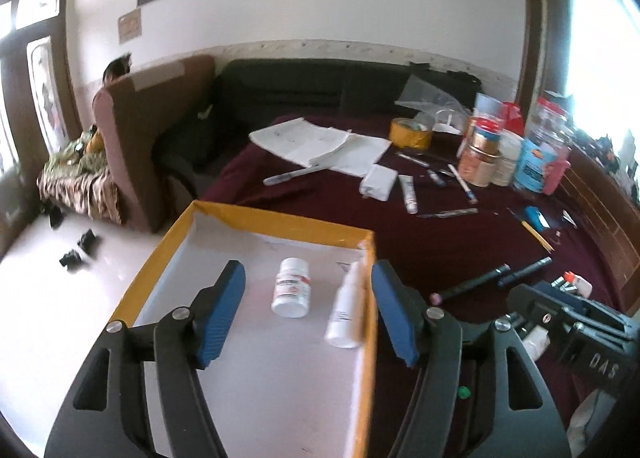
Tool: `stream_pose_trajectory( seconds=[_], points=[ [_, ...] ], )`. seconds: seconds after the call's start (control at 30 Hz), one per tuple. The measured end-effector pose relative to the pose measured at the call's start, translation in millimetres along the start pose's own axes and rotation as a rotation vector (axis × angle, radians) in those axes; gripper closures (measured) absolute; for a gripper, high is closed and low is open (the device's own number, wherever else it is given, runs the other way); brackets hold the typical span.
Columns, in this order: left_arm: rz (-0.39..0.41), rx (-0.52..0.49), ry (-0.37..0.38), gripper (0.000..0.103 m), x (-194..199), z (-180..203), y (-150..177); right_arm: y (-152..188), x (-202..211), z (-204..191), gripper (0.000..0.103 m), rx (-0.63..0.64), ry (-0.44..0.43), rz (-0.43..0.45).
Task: Organize rigid objects
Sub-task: 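Grasp the black green-capped marker with the left tool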
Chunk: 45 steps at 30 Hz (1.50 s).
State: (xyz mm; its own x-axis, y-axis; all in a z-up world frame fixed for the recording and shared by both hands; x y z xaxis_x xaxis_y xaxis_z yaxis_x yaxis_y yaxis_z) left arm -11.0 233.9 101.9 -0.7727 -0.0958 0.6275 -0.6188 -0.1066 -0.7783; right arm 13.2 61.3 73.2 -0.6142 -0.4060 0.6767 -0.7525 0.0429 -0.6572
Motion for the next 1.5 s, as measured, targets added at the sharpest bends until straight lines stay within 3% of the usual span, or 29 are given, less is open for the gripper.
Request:
stream_pose_trajectory(
  seconds=[0.3,0.4,0.53,0.73,0.87,1.13,1.33,1.37,1.47,1.5],
  points=[
    [0.011,-0.096,0.010,0.038,22,60,7,12,53,95,0.060,-0.105,0.081,0.076],
    [0.006,-0.123,0.007,0.038,23,78,10,15,67,128,0.053,-0.131,0.138,0.114],
    [-0.005,-0.160,-0.002,0.038,19,100,15,14,83,170,0.033,-0.167,0.237,0.195],
    [-0.041,-0.192,0.014,0.038,1,126,21,3,97,235,0.033,-0.283,0.280,0.299],
    [-0.122,-0.202,0.048,0.038,-26,136,30,-1,94,267,0.033,-0.351,0.279,0.317],
    [-0.240,-0.304,0.134,0.038,-81,178,61,7,74,283,0.033,-0.379,0.241,0.272],
    [-0.239,-0.418,0.187,0.041,-76,205,83,8,66,263,0.033,-0.286,0.249,0.247],
    [-0.231,-0.428,0.202,0.044,-72,208,85,8,65,261,0.033,-0.278,0.247,0.241],
    [-0.268,-0.431,0.285,0.070,-60,212,95,9,64,258,0.033,-0.268,0.249,0.236],
    [-0.285,-0.428,0.312,0.070,-56,213,99,9,64,258,0.033,-0.268,0.251,0.236]
  ],
)
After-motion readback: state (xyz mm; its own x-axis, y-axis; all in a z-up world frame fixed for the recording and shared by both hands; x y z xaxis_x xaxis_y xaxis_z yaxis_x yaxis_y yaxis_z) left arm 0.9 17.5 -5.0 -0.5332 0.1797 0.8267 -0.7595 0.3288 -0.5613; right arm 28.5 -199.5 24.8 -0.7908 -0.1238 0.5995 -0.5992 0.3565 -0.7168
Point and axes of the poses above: each gripper's, at about its wrist camera, not at the fingertips, and x roughly against the way its jaws point, z to its right, y to its underside, the point moved 4 cm from there along -x, roughly the way its jaws point, and after that the axes turned 2 degrees about -z, right-handed, at the moved point
